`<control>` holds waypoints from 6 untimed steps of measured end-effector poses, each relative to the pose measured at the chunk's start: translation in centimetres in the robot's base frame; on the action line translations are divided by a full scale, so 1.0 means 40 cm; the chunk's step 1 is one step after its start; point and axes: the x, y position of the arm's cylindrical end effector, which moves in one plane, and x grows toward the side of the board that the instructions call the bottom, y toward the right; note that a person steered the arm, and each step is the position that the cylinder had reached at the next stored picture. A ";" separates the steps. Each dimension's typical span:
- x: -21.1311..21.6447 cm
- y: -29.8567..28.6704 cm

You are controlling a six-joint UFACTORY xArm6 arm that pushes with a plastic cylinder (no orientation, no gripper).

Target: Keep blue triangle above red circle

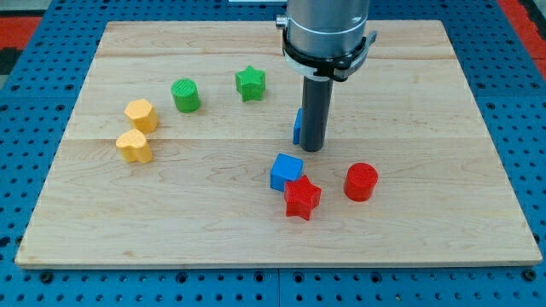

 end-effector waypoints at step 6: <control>-0.060 0.140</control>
